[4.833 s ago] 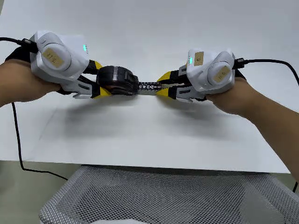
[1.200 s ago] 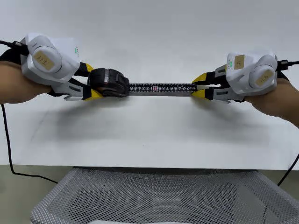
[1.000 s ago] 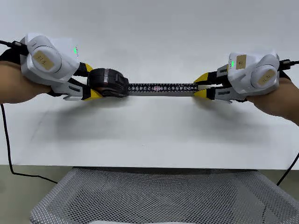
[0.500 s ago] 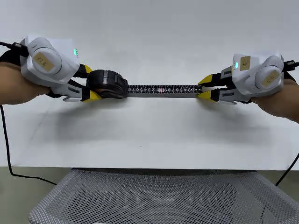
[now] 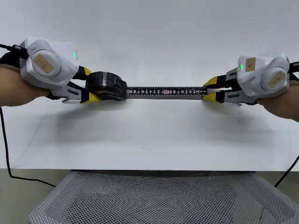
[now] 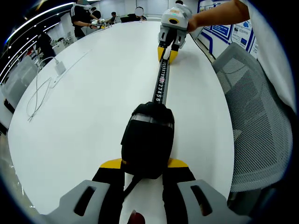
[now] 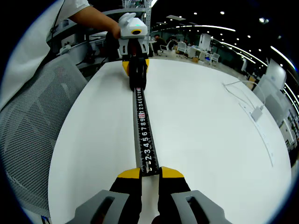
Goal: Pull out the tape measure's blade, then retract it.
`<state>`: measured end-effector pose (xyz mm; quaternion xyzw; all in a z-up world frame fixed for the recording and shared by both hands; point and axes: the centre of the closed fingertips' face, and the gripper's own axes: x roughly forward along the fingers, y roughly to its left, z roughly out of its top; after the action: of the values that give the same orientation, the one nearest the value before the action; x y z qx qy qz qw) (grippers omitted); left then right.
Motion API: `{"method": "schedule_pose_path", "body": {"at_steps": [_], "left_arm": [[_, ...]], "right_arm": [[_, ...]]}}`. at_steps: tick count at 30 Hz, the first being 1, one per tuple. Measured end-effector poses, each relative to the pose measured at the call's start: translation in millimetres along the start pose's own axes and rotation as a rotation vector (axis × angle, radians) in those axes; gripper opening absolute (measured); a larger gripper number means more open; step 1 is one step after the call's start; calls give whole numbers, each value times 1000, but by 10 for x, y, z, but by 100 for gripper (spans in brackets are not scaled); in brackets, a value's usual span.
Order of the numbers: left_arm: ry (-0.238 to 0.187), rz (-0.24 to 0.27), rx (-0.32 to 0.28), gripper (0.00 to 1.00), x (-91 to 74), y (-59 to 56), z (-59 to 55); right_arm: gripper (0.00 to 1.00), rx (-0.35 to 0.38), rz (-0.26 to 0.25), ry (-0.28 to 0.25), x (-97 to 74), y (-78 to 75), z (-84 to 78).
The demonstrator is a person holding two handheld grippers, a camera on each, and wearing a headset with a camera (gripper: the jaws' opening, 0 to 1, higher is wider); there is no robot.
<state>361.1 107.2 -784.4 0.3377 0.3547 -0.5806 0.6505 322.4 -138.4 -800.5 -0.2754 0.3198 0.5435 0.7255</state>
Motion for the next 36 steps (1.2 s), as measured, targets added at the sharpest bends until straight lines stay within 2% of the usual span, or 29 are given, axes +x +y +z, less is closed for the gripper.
{"method": "schedule_pose_path", "body": {"at_steps": [36], "left_arm": [[4,3,1,26,5,0,-2]], "right_arm": [[8,29,-8,49,-233,-15,-288]]}}
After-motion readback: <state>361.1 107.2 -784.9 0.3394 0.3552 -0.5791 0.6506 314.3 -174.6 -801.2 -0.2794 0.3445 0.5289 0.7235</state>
